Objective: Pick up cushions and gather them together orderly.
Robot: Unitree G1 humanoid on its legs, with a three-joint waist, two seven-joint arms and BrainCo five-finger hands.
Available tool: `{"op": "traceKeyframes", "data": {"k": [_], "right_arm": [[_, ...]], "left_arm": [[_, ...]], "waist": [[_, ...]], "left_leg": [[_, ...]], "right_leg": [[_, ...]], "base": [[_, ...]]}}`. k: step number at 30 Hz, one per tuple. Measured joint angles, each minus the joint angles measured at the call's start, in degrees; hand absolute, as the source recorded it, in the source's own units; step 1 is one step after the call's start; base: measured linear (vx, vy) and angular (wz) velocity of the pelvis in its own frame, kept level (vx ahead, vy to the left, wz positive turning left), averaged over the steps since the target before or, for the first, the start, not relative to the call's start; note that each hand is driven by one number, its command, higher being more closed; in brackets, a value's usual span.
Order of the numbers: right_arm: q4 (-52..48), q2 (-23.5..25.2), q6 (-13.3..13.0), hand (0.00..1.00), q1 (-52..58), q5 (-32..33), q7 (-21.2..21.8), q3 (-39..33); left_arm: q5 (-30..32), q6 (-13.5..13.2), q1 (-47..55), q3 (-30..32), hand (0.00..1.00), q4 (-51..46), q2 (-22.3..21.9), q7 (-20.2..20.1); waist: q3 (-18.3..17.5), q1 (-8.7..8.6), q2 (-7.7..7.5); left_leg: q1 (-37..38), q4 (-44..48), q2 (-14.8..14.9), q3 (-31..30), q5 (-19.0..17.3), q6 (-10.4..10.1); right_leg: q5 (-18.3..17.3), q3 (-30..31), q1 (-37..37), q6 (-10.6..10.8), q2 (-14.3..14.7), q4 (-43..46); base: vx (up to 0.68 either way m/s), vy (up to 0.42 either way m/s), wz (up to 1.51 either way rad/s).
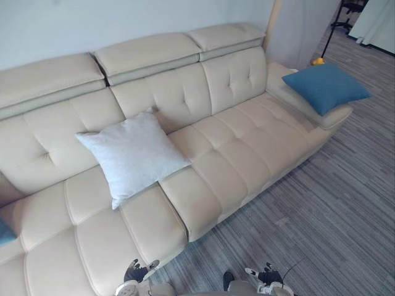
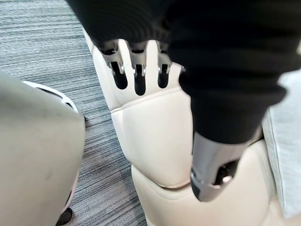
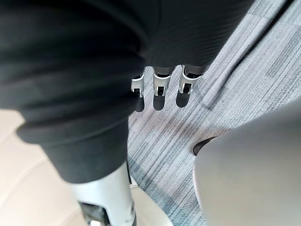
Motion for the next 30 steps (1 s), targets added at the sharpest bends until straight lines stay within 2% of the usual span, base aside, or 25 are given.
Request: {"op": "traceKeyframes", "data": {"k": [1, 2, 3, 5, 6, 7, 8, 10, 12, 13, 14, 15, 16, 17, 19, 22, 24, 25, 26, 28, 29, 30], "right_arm": [[-0.1, 0.0, 0.0, 0.0, -0.6, 0.0, 0.1, 0.1], [-0.1, 0.1, 0.0, 0.0, -1.8, 0.0, 0.2, 0.1], [-0.1, 0.2, 0.0, 0.0, -2.3, 0.0, 0.3, 0.0], [-0.2, -0.2, 0.0, 0.0, -2.0, 0.0, 0.3, -0.7], [-0.2, -0.4, 0.0, 0.0, -1.9, 0.0, 0.3, -0.7], [0.0, -1.1, -0.2, 0.0, -1.5, 0.0, 0.3, -1.1], [0.2, -1.7, -0.2, 0.0, -1.6, 0.0, 0.3, -1.9], [1.7, -2.5, -0.2, 0.0, -1.3, 0.5, 0.4, -4.5], [2.4, -2.3, -0.1, 0.0, -1.6, 0.6, 0.3, -5.3], [2.1, -2.2, -0.1, 0.0, -1.4, 0.7, 0.3, -5.1], [1.9, -1.9, -0.1, 0.0, -1.3, 1.1, 0.3, -4.9], [1.9, -1.9, 0.0, 0.0, -1.4, 1.2, 0.3, -4.9], [1.9, -1.8, 0.0, 0.0, -1.6, 1.5, 0.1, -4.9], [1.8, -1.5, 0.0, 0.0, -1.9, 2.4, 0.0, -4.8], [1.9, -1.3, 0.1, 0.0, -2.4, 2.4, -0.5, -5.0], [1.8, -0.9, 0.2, 0.0, -2.7, 2.4, -0.7, -4.9], [1.8, -0.7, 0.1, 0.0, -2.8, 2.4, -0.9, -5.0], [1.8, -0.4, 0.1, 0.0, -2.9, 2.4, -0.9, -5.0], [1.6, 0.0, 0.1, 0.0, -2.6, 2.4, -0.9, -4.9], [1.6, 0.8, -0.1, 0.0, -1.7, 2.4, -0.8, -4.9], [1.5, 1.5, -0.2, 0.0, -1.5, 2.4, -0.7, -4.8], [0.4, 1.5, -0.2, 0.0, -1.4, 2.3, -0.6, -4.5]], "left_arm": [[0.0, 0.0, -0.1, 0.3, 0.0, 0.0, -0.4, 0.0], [0.1, 0.0, -0.3, 1.8, 0.0, 0.0, -1.1, -0.1], [0.1, 0.1, -0.1, 2.3, 0.0, 0.0, -1.5, -0.2], [0.1, 0.6, -0.1, 2.1, 0.0, 0.0, -1.7, -0.3], [0.1, 0.7, -0.1, 2.1, 0.0, 0.1, -1.9, -0.3], [0.4, 0.8, -0.3, 1.8, 0.0, 1.1, -2.4, -0.4], [0.5, 1.2, -0.3, 0.9, 0.0, 1.5, -2.8, -0.5], [0.6, 1.2, -1.4, -0.9, 0.0, 2.3, -3.0, -0.5], [0.7, 1.2, -1.5, -0.7, 0.0, 2.2, -2.9, -1.1], [0.6, 1.1, -1.5, 0.4, 0.0, 1.4, -3.0, -1.3], [0.6, 1.2, -1.3, 2.3, 0.0, 0.1, -2.8, -1.3], [0.5, 1.1, -1.0, 2.3, 0.0, -0.3, -2.8, -1.2], [0.5, 1.1, -0.5, 2.3, 0.0, -0.6, -2.7, -1.3], [-0.2, 1.1, 0.1, 2.3, 0.0, -1.5, -2.8, -1.3], [-0.7, 1.1, 0.1, 2.3, 0.0, -2.9, -3.3, -1.2], [-0.7, 1.0, 0.0, 2.3, 0.0, -3.2, -3.4, -1.2], [-0.8, 0.8, 0.2, 2.3, 0.0, -3.5, -3.8, -1.2], [-0.8, 0.5, 0.3, 2.3, 0.0, -3.6, -3.8, -1.2], [-0.7, 0.2, 0.3, 2.3, 0.0, -3.7, -3.6, -1.2], [-0.6, 0.2, 0.9, 2.2, 0.0, -3.9, -2.7, -1.3], [-0.6, 0.2, 0.7, 2.2, 0.0, -4.0, -2.5, -1.2], [-0.6, 0.6, 0.1, 1.5, 0.0, -3.3, -2.0, -1.2]], "waist": [[-0.3, 0.05, 0.35], [-0.4, 0.4, 1.0], [-0.1, 0.9, 2.22], [-0.1, 0.84, 2.5], [-0.2, 0.83, 2.37], [-0.5, 0.86, 3.53], [-0.9, 0.04, 4.09], [-0.4, -0.77, 5.14], [0.0, -0.75, 4.88], [0.9, -0.76, 4.46], [1.6, -0.5, 4.35], [1.7, -0.06, 4.45], [1.8, 0.5, 4.62], [2.2, 1.2, 4.62], [2.7, 2.24, 4.11], [2.8, 2.81, 3.79], [2.4, 3.47, 4.17], [2.3, 3.87, 3.95], [1.6, 4.29, 3.75], [0.5, 5.24, 1.57], [0.6, 5.47, 0.74], [0.7, 5.42, 0.78]], "left_leg": [[0.2, 0.0, 0.9, 1.9, 0.1, 0.2], [0.3, 0.0, 2.8, 5.8, 0.9, 1.3], [0.3, 0.4, 4.4, 8.2, 1.1, 1.6], [2.4, 2.5, 4.7, 11.8, 1.0, 1.7], [3.2, 2.8, 4.5, 12.0, 0.9, 1.9], [4.5, 2.2, 4.4, 11.8, 0.9, 1.9], [6.2, 0.8, 3.3, 11.9, 0.9, 1.9], [7.9, 0.2, 3.1, 11.5, 0.5, 2.0], [7.3, 6.1, 5.2, 11.1, 0.5, 2.0], [4.1, 17.3, 8.5, 9.7, 0.7, 2.2], [-1.1, 29.6, 11.9, 6.0, 1.8, 5.3], [-3.2, 34.1, 12.7, 3.9, 1.1, 5.5], [-5.6, 38.2, 12.8, 1.6, 0.0, 4.5], [-9.3, 39.6, 10.5, -2.7, -2.0, 2.2], [-11.9, 34.9, 6.3, -6.0, -3.0, 1.5], [-14.8, 19.7, -0.6, -11.6, -2.6, 1.4], [-15.3, 8.8, -2.2, -14.8, 1.2, 4.0], [-14.9, 8.3, -2.2, -14.8, 3.2, 5.0], [-13.2, 6.7, -2.1, -13.9, 5.3, 4.9], [-10.9, 4.8, -1.6, -8.9, 4.6, 4.8], [-8.6, 4.5, -1.5, -6.6, 2.9, 5.3], [-6.1, 4.9, -1.1, -5.3, 0.7, 5.4]], "right_leg": [[1.6, -0.9, -1.5, -0.6, 1.1, -0.2], [4.4, -5.0, -3.1, -3.1, 2.8, -0.8], [5.8, -9.9, -4.2, -5.4, 3.4, -1.1], [3.4, -26.6, -4.4, -10.5, 2.2, 1.2], [3.2, -29.2, -3.9, -10.9, 2.1, 1.2], [2.8, -31.9, -3.5, -11.3, 2.1, 0.8], [-0.9, -32.5, -3.1, -11.2, 2.0, 0.4], [-2.5, -31.6, -3.3, -10.7, 2.9, 1.6], [-3.8, -29.8, -2.5, -11.0, 4.1, 2.3], [-4.8, -29.2, -0.8, -11.3, 5.4, 2.5], [-5.5, -27.6, 0.2, -12.5, 7.2, 3.3], [-6.0, -26.4, 0.4, -12.8, 8.1, 3.8], [-6.5, -24.6, 0.6, -13.3, 9.3, 4.2], [-7.1, -21.6, 1.2, -14.1, 10.8, 4.0], [-6.8, -17.2, 2.1, -13.7, 11.8, 3.5], [-6.6, -11.8, 3.8, -13.3, 12.4, 0.4], [-6.2, -8.5, 4.7, -12.7, 13.6, -1.9], [-6.4, -7.0, 4.8, -12.6, 13.9, -1.9], [-8.2, -5.4, 5.0, -11.6, 13.9, -1.1], [-12.6, -7.0, 3.1, -6.5, 11.3, 5.0], [-13.7, -8.9, 1.0, -1.4, 9.5, 11.7], [-13.4, -11.2, -2.4, 1.9, 8.7, 21.9]], "base": [[0.15, 0.01, -1.55], [0.14, -0.028, -1.65], [0.12, -0.048, -1.76], [0.09, -0.082, -1.55], [0.06, -0.118, -1.6], [0.05, -0.115, -1.31], [0.07, -0.11, -1.14], [0.1, -0.087, -0.53], [0.09, -0.109, -0.47], [0.09, -0.121, -0.49], [0.12, -0.147, -0.59], [0.12, -0.112, -0.78], [0.16, -0.093, -1.18], [0.17, -0.075, -1.22], [0.18, -0.018, -1.34], [0.17, 0.043, -1.11], [0.26, 0.089, -1.08], [0.33, 0.109, -1.1], [0.37, 0.104, -1.13], [0.4, 0.1, -1.1], [0.39, 0.1, -1.02], [0.42, 0.095, -0.89]]}}
